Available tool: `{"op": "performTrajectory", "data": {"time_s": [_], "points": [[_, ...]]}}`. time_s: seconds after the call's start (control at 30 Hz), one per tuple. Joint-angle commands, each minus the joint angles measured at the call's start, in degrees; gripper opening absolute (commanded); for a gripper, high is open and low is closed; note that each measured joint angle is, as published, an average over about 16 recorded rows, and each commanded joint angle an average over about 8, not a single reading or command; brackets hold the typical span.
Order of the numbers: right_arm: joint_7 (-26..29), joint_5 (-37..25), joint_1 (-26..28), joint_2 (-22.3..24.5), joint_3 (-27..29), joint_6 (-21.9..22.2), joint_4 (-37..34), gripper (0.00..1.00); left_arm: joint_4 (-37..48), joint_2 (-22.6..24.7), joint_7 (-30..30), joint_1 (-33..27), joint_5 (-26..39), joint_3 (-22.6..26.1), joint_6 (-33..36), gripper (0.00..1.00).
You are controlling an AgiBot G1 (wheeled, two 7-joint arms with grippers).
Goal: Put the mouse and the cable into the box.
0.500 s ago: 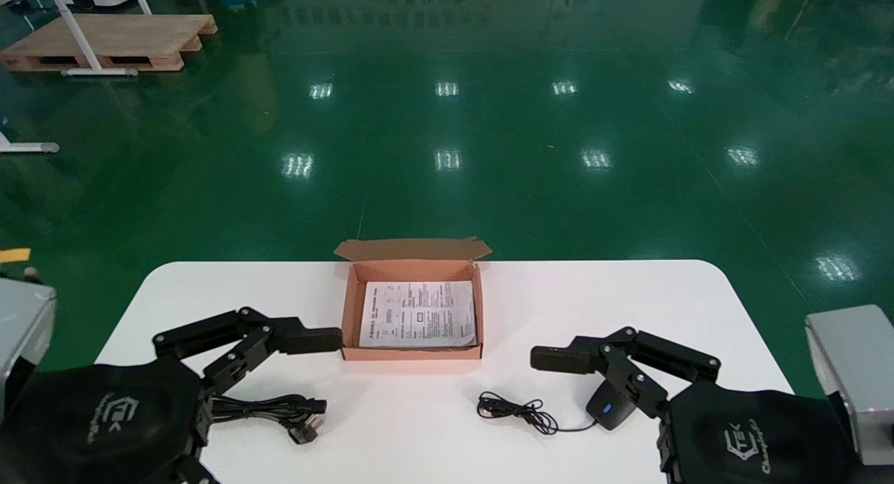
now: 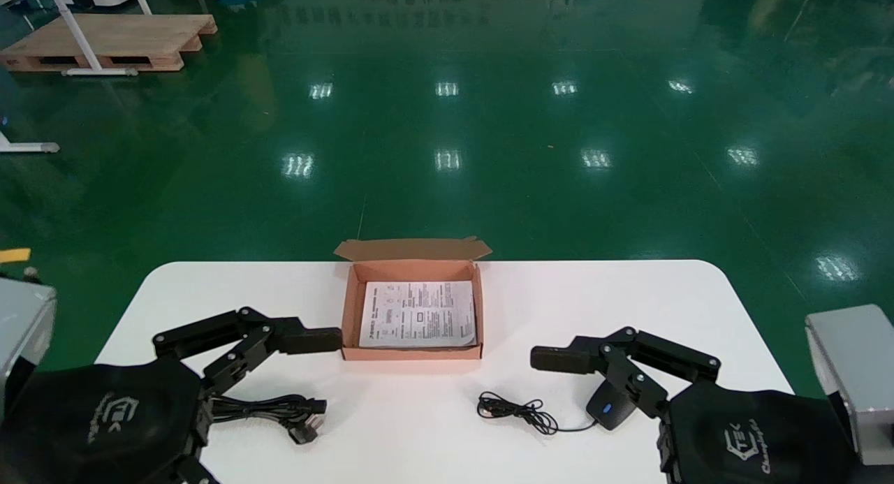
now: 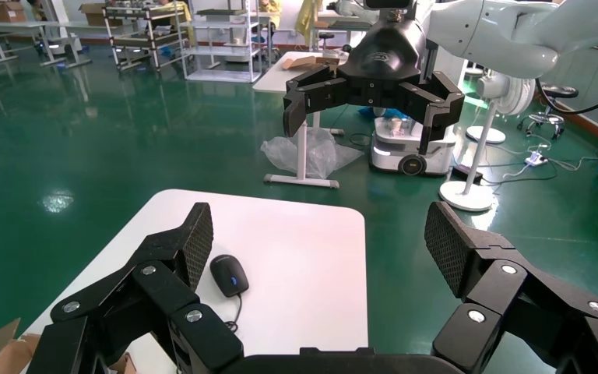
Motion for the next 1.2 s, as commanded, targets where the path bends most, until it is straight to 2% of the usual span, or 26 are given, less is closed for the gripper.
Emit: {"op": "performTrajectory", "data": {"time_s": [0.03,0.8,0.9,1.0,1.1,1.2], "points": [[0.0,0.0,0.0,0.0,0.0,0.0,0.0,1.0,0.0,0.0,0.0,0.0,0.0,0.0,0.0,1.0],[0.1,-0.3,-0.2,0.0,-0.2,0.1,-0.1,1.0,0.3,-0.3,0.0,0.1,1.3,0.5,0.0,1.0],[0.7,-3.8,-0.4,-0.5,-1.8,1.7,-0.4,1.0,1.0,-0.9,-0.3,-0.9,7.3,2.7,-0.6,1.0],[1.6,-10.7,-0.2,-1.7,-4.5,5.3,-0.1,1.0,2.5,-0.1,-0.9,-4.3,18.3,6.6,-2.1,1.0],[2.1,-20.3,0.9,-3.5,-7.7,10.6,0.9,1.0,6.3,3.1,-0.3,-9.6,31.0,11.1,-4.9,1.0],[2.3,-28.9,1.9,-5.3,-10.1,15.8,2.0,1.0,12.2,8.1,2.6,-14.2,39.6,14.1,-8.0,1.0]]}}
